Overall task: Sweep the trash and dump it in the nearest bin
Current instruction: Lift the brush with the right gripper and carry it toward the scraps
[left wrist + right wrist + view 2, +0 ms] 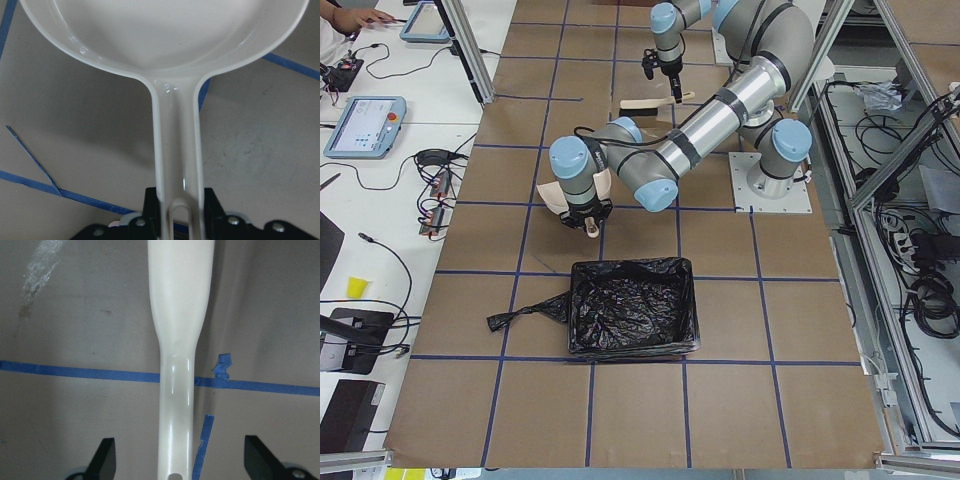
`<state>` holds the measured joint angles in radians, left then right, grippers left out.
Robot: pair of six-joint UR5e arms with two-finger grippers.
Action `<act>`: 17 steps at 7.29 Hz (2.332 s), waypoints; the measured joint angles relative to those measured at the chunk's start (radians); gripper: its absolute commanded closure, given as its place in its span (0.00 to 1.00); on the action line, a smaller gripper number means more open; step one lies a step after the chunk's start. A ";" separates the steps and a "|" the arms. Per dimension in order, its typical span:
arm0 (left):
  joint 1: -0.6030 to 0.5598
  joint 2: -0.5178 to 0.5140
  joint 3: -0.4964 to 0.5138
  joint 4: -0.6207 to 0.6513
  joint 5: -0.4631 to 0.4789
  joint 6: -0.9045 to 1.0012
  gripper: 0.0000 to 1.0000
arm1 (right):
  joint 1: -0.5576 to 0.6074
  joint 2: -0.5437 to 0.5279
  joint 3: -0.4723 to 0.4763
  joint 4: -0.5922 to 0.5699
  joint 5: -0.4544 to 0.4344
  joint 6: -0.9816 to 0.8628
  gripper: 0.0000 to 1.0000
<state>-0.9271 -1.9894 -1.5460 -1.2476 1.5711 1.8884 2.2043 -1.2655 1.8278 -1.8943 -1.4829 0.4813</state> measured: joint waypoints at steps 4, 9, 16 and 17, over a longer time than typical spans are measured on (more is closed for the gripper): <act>0.021 -0.045 -0.008 0.067 0.005 0.057 0.98 | 0.034 0.004 0.025 -0.003 -0.024 -0.006 0.66; 0.005 -0.059 -0.018 0.086 0.007 0.106 0.98 | 0.036 0.002 0.030 -0.057 -0.044 -0.020 0.99; -0.028 -0.075 -0.019 0.129 -0.005 0.185 0.98 | -0.016 0.219 -0.405 0.089 -0.109 0.367 0.99; -0.029 -0.075 -0.019 0.129 -0.005 0.182 0.98 | 0.000 0.301 -0.538 0.175 -0.110 0.419 0.99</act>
<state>-0.9558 -2.0648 -1.5647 -1.1183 1.5662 2.0705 2.2048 -0.9647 1.2897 -1.7194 -1.5928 0.9005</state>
